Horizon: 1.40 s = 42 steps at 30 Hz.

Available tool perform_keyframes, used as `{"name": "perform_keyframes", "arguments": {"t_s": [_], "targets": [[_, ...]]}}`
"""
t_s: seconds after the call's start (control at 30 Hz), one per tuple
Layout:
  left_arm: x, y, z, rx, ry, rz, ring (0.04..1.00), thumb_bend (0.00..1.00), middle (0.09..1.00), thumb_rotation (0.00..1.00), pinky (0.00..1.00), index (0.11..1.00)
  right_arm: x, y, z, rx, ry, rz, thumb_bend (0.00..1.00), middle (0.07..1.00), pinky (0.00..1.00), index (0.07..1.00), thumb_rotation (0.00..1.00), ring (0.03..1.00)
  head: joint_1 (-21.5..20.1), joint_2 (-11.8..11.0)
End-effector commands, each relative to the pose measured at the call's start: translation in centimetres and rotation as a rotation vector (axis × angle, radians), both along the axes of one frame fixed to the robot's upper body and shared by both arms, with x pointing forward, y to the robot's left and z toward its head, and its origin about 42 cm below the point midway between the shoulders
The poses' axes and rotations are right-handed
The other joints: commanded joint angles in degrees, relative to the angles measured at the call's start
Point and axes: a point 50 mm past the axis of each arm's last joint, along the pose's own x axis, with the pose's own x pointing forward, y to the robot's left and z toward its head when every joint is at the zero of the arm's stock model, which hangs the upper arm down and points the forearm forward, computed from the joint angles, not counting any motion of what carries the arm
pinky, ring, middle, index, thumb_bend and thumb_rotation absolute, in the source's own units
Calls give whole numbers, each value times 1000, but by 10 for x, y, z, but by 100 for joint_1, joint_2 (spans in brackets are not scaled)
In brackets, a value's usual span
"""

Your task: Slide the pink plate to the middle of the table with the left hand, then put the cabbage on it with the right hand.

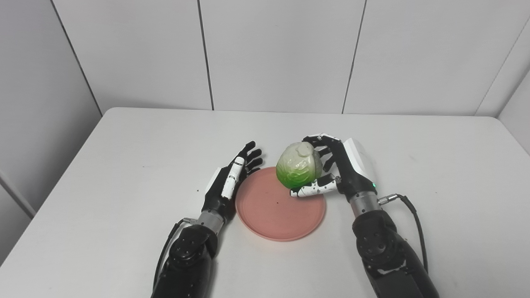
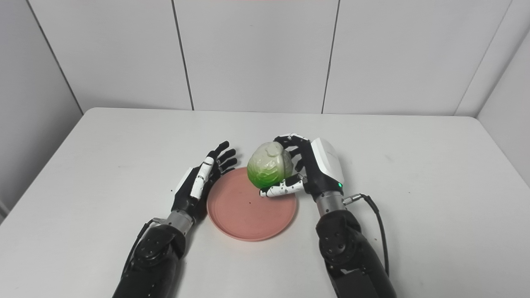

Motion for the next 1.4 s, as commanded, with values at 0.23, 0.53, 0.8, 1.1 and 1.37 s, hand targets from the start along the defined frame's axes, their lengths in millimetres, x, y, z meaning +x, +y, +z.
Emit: {"name": "perform_keyframes", "arguments": {"t_s": [0.23, 0.53, 0.8, 1.1, 1.37], "targets": [[-9, 0, -24, 12, 132, 8, 908, 403, 917, 1000, 891, 916, 6, 27, 19, -17, -97, 115, 525, 443, 317, 525, 0, 388, -23, 29], [-8, -2, -22, 3, 135, 13, 910, 404, 918, 1000, 894, 918, 0, 37, 11, -50, -79, 142, 526, 442, 315, 524, 0, 386, -12, 73], [-8, -3, -22, 6, 126, 15, 903, 416, 916, 1000, 892, 908, -4, 40, 5, -88, -90, 157, 527, 447, 324, 518, 0, 394, -32, 105], [-8, -3, -20, -2, 125, 17, 899, 415, 911, 1000, 885, 899, -5, 40, 2, -137, -90, 172, 529, 462, 352, 506, 0, 422, -58, 127], [-9, -2, -20, -1, 116, 11, 896, 406, 910, 1000, 878, 902, -7, 39, 0, -183, -70, 198, 528, 463, 356, 511, 0, 433, -56, 157]]}}
